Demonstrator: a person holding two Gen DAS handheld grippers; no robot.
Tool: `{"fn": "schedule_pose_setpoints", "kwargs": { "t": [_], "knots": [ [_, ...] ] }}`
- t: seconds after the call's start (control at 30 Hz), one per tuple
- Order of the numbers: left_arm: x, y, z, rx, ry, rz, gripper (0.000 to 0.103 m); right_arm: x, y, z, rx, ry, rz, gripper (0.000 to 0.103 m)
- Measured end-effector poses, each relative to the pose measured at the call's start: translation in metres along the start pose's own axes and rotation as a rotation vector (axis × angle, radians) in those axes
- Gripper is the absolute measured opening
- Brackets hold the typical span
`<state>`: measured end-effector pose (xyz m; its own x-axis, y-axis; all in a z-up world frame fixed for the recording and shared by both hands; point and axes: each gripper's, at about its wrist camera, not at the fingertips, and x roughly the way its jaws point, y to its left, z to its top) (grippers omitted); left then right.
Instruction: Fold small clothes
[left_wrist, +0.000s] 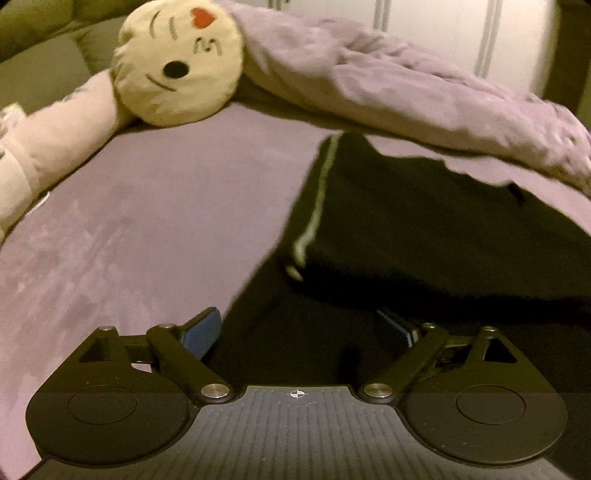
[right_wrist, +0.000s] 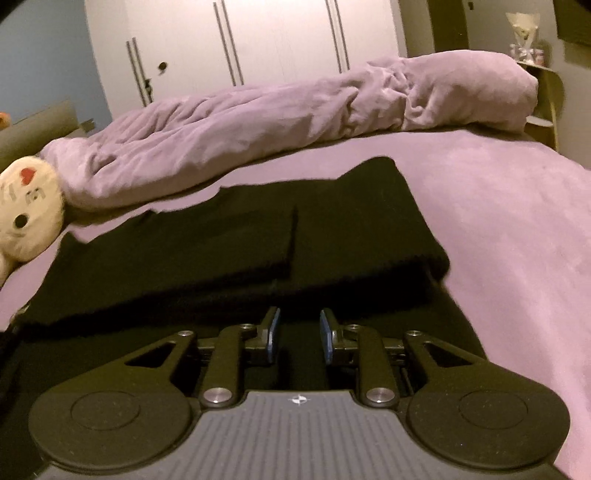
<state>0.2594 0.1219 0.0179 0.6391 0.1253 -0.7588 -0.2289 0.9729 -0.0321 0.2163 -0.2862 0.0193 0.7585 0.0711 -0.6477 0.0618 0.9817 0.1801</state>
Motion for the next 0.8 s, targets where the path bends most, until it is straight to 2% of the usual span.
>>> {"fn": "schedule_pose_setpoints", "kwargs": {
  "t": [0.1, 0.37, 0.67, 0.8],
  "knots": [
    [-0.021, -0.008, -0.013, 0.039, -0.006, -0.003, 0.094, -0.022, -0.002, -0.016, -0.003, 0.016, -0.019, 0.022],
    [-0.065, -0.011, -0.033, 0.048, -0.018, -0.023, 0.095, -0.063, -0.013, -0.046, 0.021, 0.037, -0.064, 0.023],
    [-0.078, -0.007, -0.050, 0.014, 0.016, -0.030, 0.095, -0.080, -0.020, -0.075, 0.058, 0.072, -0.064, 0.024],
    [-0.068, 0.008, -0.062, -0.058, 0.058, -0.054, 0.096, -0.088, -0.035, -0.076, 0.142, 0.063, -0.043, 0.032]
  ]
}}
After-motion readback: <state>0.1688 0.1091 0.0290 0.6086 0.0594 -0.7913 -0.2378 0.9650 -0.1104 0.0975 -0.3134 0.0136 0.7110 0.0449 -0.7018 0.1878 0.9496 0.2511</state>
